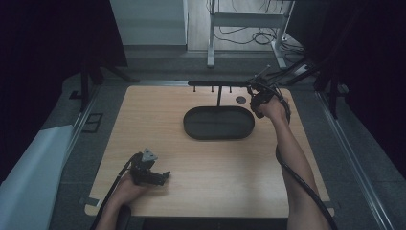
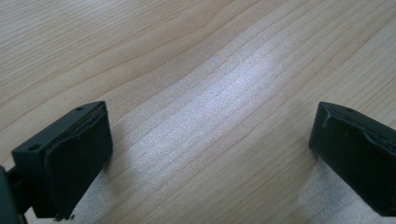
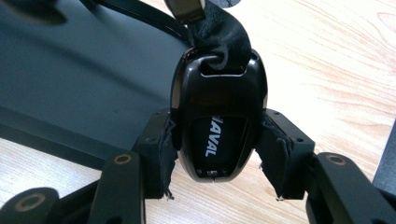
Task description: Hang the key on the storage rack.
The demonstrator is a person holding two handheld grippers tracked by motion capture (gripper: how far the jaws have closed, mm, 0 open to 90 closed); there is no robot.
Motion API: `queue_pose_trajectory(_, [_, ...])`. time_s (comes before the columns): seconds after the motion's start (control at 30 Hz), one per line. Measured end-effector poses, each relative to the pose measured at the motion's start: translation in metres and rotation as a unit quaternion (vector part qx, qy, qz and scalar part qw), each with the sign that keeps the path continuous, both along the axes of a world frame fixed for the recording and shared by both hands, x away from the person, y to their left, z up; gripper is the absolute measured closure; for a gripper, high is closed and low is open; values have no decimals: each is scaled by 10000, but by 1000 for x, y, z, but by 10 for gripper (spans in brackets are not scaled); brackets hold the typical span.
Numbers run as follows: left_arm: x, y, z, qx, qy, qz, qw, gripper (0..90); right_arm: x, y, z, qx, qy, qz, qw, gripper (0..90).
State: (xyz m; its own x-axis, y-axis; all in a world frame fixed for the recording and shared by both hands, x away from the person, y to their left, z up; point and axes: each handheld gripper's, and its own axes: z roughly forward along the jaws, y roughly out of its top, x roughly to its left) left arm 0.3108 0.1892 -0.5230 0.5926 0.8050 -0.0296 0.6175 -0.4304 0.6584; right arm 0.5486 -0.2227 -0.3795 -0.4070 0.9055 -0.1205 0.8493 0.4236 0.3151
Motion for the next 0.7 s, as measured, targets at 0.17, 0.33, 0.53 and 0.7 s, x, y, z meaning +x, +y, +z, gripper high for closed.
queue_pose_trajectory(0.17, [0,0,0,2,4,-12,10000,0,-2,-2,-4,-80,-68,77,9999,424])
queue_pose_trajectory(0.33, [0,0,0,-14,0,2,10000,0,-8,-6,-5,-89,-218,188,9995,332])
queue_pose_trajectory(0.53, [0,0,0,-13,1,3,10000,0,-18,-10,-2,166,-380,393,9984,231])
queue_pose_trajectory(0.7, [0,0,0,-19,4,7,10000,0,-27,-13,2,259,-483,516,9972,178])
